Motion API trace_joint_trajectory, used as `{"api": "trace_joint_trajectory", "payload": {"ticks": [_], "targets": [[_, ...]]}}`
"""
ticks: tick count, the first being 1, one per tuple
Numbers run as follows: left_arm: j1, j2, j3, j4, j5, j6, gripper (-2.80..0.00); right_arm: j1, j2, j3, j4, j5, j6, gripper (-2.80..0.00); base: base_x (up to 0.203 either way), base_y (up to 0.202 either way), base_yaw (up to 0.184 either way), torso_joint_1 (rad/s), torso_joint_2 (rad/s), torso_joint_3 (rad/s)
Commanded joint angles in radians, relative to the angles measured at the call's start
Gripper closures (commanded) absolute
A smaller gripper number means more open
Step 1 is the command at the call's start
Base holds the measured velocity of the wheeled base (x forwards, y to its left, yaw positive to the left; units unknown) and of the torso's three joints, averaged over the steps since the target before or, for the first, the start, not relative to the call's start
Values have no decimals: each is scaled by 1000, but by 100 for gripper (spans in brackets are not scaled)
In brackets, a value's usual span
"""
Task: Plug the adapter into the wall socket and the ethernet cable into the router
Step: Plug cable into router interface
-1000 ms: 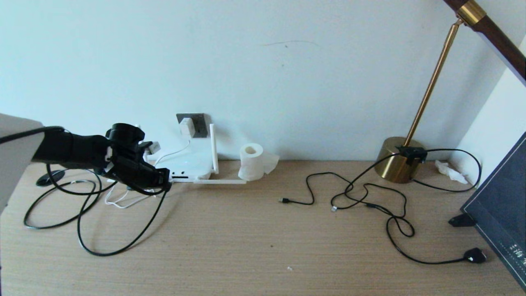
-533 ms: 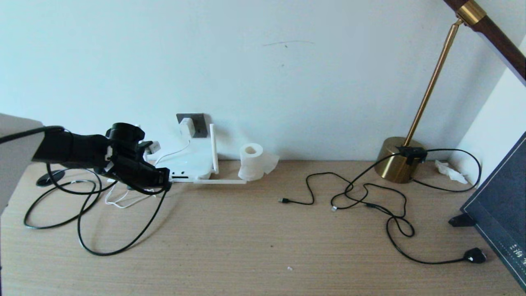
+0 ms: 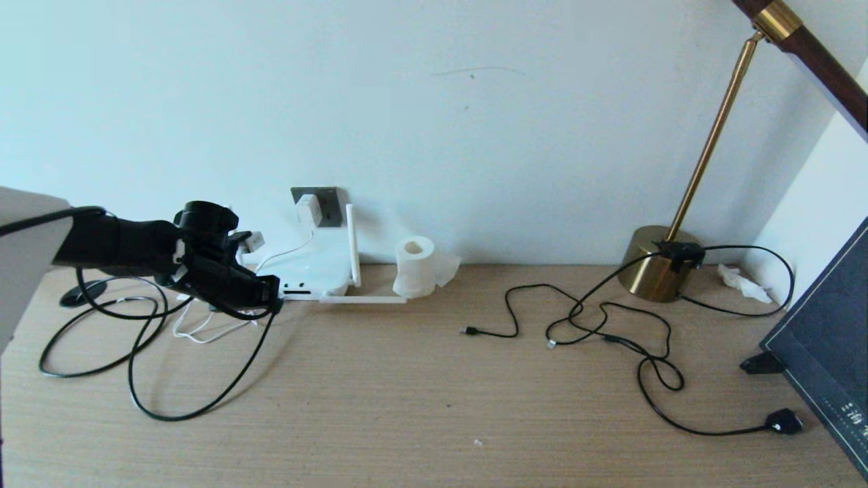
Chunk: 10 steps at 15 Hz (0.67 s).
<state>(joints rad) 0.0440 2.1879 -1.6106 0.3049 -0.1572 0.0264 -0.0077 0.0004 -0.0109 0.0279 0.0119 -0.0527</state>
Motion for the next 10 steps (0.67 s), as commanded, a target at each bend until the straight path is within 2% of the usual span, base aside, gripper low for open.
{"api": "trace_joint_trajectory", "payload": {"ticks": [1, 10], "targets": [[0, 0, -4, 2, -1, 0, 0, 0, 1, 0, 1, 0, 0, -280, 0, 0, 0, 0, 0, 0], [-1, 26, -28, 2, -1, 1, 0, 0, 1, 0, 0, 0, -1, -280, 0, 0, 0, 0, 0, 0]]}}
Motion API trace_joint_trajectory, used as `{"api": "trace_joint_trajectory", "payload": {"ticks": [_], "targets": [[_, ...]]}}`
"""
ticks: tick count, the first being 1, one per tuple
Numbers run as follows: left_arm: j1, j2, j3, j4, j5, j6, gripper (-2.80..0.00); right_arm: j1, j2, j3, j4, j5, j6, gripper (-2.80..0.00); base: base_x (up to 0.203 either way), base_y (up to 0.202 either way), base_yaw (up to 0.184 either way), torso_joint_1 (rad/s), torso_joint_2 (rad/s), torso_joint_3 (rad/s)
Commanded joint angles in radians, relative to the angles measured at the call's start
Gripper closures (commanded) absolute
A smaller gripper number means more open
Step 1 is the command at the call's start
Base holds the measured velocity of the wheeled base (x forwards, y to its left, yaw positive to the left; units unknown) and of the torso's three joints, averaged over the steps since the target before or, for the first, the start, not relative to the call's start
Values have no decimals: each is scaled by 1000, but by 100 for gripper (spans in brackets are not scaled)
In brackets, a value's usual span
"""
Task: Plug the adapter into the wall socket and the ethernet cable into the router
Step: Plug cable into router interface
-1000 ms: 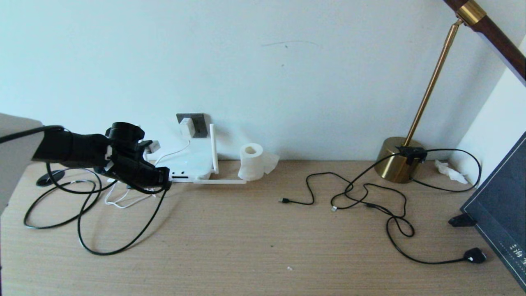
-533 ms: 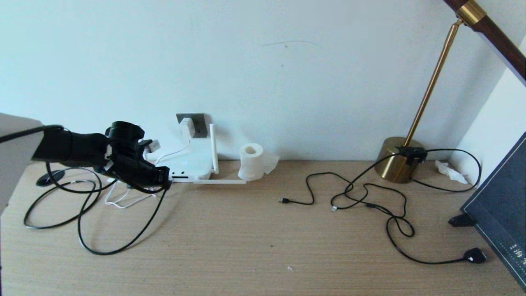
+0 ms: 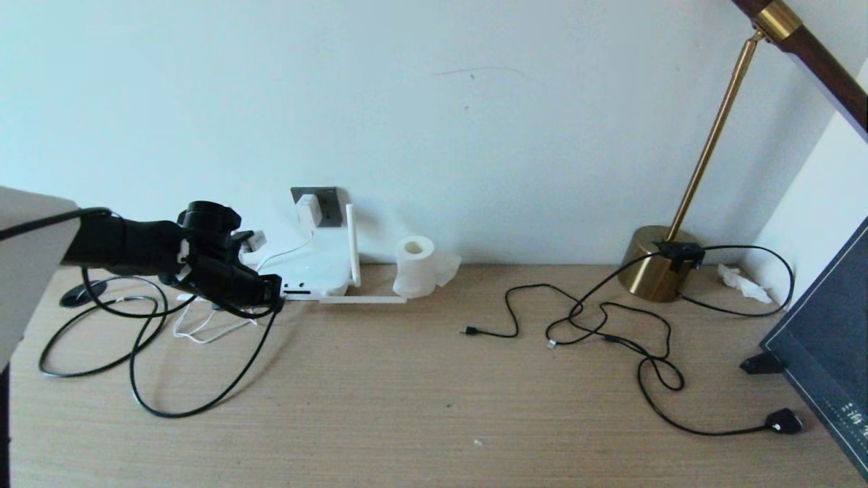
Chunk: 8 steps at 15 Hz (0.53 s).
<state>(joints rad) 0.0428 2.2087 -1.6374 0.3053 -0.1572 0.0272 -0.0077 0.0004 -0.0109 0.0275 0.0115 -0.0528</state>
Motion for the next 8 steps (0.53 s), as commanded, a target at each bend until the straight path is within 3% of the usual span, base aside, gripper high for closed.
{"api": "trace_joint_trajectory", "payload": {"ticks": [1, 8], "targets": [[0, 5, -1, 1, -1, 0, 0, 0, 1, 0, 0, 1, -1, -280, 0, 0, 0, 0, 0, 0], [0, 20, -30, 3, 1, 0, 0, 0, 1, 0, 0, 1, -1, -280, 0, 0, 0, 0, 0, 0]]}}
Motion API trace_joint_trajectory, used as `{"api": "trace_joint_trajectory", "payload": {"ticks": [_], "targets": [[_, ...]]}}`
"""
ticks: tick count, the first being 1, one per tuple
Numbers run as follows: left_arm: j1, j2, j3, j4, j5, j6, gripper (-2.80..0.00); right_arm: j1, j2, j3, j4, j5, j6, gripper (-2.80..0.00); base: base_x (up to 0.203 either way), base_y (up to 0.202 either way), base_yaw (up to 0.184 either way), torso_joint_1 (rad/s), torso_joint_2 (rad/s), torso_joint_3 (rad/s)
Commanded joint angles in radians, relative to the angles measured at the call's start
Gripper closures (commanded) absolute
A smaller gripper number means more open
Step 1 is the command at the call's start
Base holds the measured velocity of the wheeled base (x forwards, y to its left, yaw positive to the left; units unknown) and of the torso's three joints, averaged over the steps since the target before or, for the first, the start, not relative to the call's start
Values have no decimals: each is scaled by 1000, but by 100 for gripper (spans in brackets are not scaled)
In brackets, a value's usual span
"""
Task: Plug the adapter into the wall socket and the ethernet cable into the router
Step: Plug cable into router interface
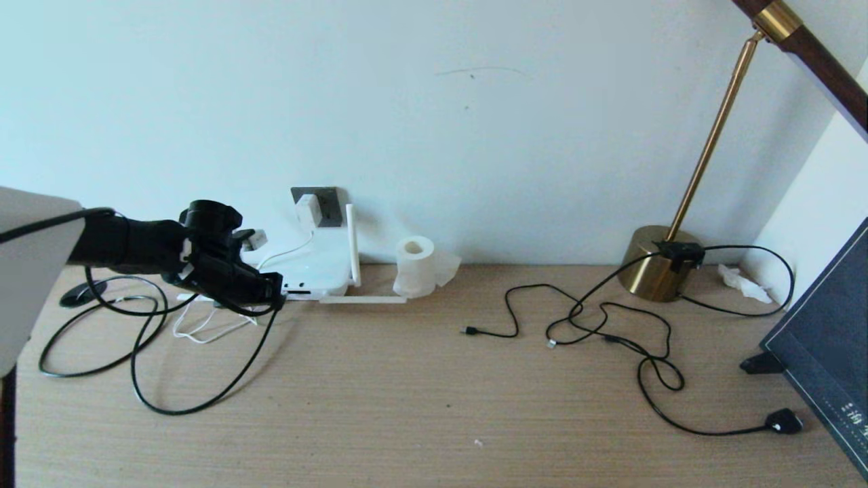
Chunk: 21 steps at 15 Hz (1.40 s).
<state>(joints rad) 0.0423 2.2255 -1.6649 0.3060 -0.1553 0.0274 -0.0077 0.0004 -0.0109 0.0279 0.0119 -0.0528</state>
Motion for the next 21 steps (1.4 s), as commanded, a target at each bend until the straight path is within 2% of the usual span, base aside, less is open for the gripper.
{"api": "trace_joint_trajectory", "payload": {"ticks": [1, 21], "targets": [[1, 9, -3, 1, 0, 0, 0, 0, 1, 0, 0, 0, -1, -280, 0, 0, 0, 0, 0, 0], [-9, -11, -10, 38, 2, 0, 0, 0, 1, 0, 0, 0, -1, -280, 0, 0, 0, 0, 0, 0]]}}
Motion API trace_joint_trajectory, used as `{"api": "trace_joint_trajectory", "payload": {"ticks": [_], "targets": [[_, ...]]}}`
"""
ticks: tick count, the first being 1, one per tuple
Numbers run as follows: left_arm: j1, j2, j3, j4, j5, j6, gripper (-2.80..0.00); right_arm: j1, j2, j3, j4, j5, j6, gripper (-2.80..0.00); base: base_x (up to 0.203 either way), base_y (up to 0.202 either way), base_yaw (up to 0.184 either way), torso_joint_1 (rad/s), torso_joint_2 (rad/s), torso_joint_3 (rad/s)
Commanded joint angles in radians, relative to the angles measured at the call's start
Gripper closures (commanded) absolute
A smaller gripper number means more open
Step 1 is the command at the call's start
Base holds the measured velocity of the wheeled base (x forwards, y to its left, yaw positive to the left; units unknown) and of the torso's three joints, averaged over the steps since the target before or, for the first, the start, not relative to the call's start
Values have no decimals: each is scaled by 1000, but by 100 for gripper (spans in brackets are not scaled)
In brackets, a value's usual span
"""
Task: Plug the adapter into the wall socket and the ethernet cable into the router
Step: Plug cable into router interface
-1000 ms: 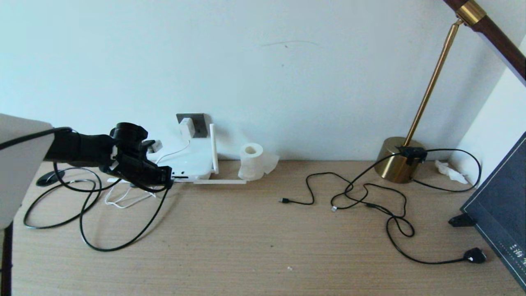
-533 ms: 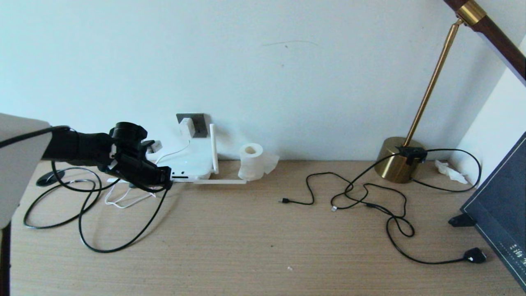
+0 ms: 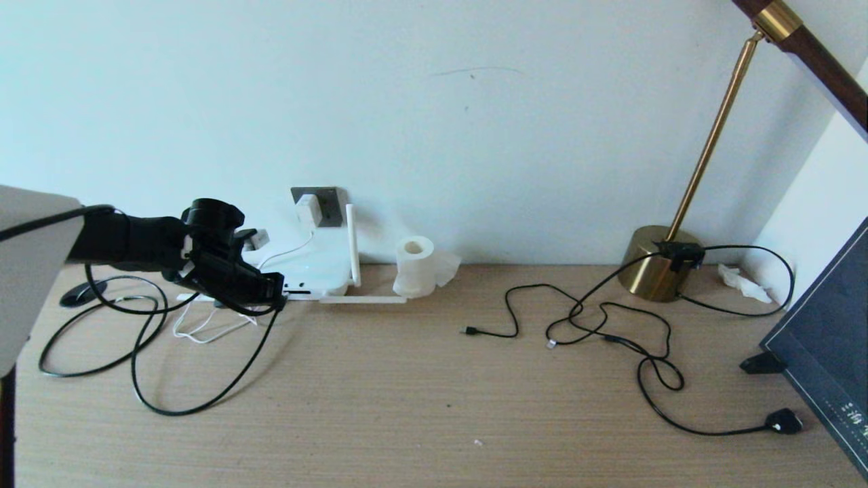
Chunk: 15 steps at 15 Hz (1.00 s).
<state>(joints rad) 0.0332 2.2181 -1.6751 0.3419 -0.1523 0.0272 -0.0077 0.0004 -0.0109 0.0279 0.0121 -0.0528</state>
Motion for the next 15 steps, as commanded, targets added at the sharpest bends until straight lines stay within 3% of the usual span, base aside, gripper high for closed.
{"api": "trace_joint_trajectory", "payload": {"ticks": [1, 15], "targets": [[-3, -6, 0, 2, -1, 0, 0, 0, 1, 0, 1, 0, -1, -280, 0, 0, 0, 0, 0, 0], [-4, 6, -41, 29, -1, -1, 0, 0, 1, 0, 0, 0, -1, -280, 0, 0, 0, 0, 0, 0]]}}
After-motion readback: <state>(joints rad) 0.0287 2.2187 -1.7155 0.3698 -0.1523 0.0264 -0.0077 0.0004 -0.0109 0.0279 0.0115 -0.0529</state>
